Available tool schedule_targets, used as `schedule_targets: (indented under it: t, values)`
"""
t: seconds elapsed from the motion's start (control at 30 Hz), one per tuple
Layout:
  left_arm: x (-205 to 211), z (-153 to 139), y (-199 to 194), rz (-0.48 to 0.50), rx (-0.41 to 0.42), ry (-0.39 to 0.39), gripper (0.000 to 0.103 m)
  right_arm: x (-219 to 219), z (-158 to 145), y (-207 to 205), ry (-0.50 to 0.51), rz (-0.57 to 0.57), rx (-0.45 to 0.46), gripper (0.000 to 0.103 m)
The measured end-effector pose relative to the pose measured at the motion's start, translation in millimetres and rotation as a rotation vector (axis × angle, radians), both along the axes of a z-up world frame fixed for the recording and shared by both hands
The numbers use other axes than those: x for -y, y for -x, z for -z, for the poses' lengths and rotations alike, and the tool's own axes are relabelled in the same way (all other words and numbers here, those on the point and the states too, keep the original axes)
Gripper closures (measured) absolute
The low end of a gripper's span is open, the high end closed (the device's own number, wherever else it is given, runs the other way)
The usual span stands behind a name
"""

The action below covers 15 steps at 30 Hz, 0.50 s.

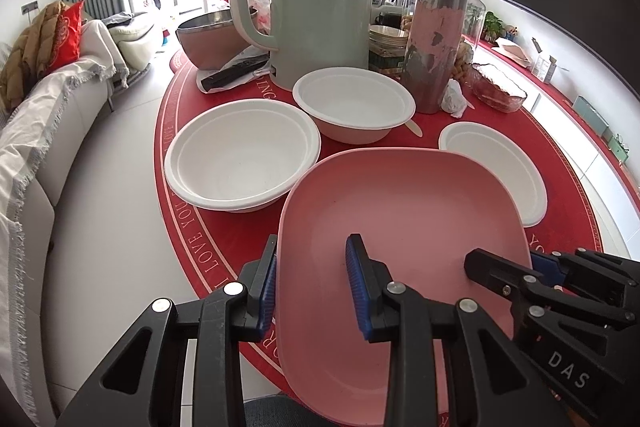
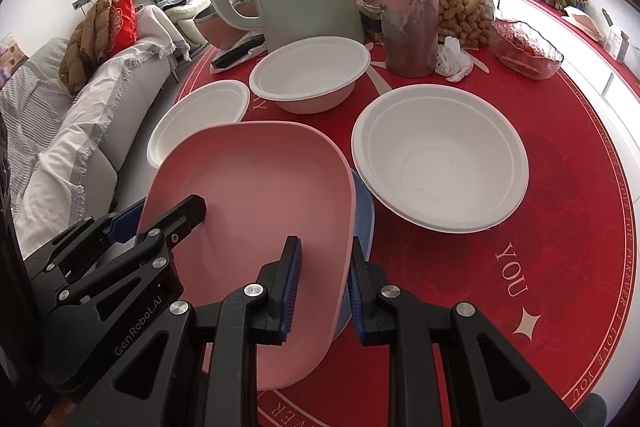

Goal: Organize plates and bowls
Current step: 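Lower the pink plate onto the blue plate and open the right gripper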

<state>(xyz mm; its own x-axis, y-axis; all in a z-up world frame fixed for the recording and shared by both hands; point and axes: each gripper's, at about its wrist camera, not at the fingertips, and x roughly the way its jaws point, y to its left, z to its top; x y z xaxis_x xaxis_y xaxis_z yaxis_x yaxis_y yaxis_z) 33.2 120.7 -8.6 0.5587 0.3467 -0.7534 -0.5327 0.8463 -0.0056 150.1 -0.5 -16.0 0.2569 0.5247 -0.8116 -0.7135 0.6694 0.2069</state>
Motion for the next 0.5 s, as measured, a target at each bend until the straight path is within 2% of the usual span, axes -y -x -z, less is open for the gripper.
schedule_targets:
  t: [0.5]
  values:
    - [-0.2, 5.5, -4.4, -0.004, -0.016, 0.003, 0.068, 1.0, 6.7, -4.0, -0.004, 0.0, -0.023, 0.079]
